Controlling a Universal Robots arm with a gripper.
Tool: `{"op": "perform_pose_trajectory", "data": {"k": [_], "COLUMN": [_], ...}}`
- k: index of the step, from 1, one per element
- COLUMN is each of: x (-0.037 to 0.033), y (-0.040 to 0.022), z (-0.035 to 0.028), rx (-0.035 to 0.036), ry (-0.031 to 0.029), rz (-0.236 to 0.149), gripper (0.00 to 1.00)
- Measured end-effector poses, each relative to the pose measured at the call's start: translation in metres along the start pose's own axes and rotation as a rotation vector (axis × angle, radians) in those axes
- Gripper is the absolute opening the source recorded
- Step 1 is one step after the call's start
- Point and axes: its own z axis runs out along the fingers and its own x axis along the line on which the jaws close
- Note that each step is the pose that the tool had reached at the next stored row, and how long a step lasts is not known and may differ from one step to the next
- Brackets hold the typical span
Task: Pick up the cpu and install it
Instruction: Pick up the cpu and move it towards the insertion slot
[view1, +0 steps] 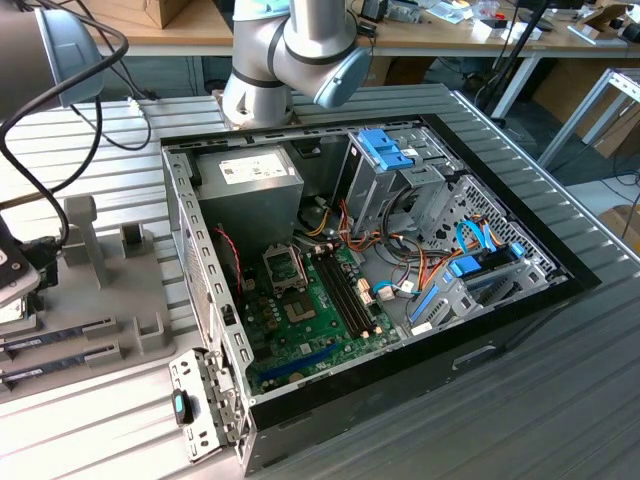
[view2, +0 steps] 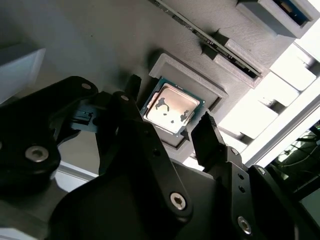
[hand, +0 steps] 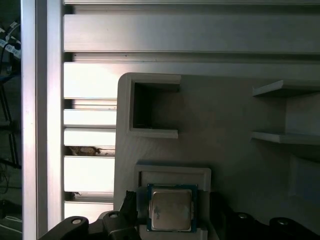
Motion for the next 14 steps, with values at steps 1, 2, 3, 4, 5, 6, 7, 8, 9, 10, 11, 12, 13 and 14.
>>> {"op": "perform_pose_trajectory", "data": {"k": [1,2,3,4,5,6,7,8,9,10,11,12,13,14], "x": [0.0,0.0,0.0,0.0,0.0001,0.0001,0.0001,0.0001,0.0001,0.0001,0.0001,0.0001,0.0001,0.0002], "y": [0.0,0.0,0.0,0.0,0.0,0.0,0.0,0.0,-0.0001,-0.0001,-0.0001,-0.0001,-0.0001,-0.0002], "z": [-0.0002,-0.0003,-0.0004,-0.0005,-0.0006,-0.0007,-0.0008,-0.001,-0.0011,-0.0012,-0.0014,-0.0015,-0.0017,-0.0023], "rx": [0.0,0.0,0.0,0.0,0.0,0.0,0.0,0.0,0.0,0.0,0.0,0.0,0.0,0.0001], "ry": [0.0,0.0,0.0,-0.0001,-0.0001,0.0,0.0,0.0,0.0,0.0,0.0,0.0,0.0,0.0003], "rz": [0.0,0.0,0.0,0.0,0.0,0.0,0.0,0.0,0.0,0.0,0.0,0.0,0.0,0.0], "gripper": [0.68,0.49,0.49,0.49,0.47,0.47,0.47,0.47,0.47,0.47,0.47,0.47,0.47,0.47]}}
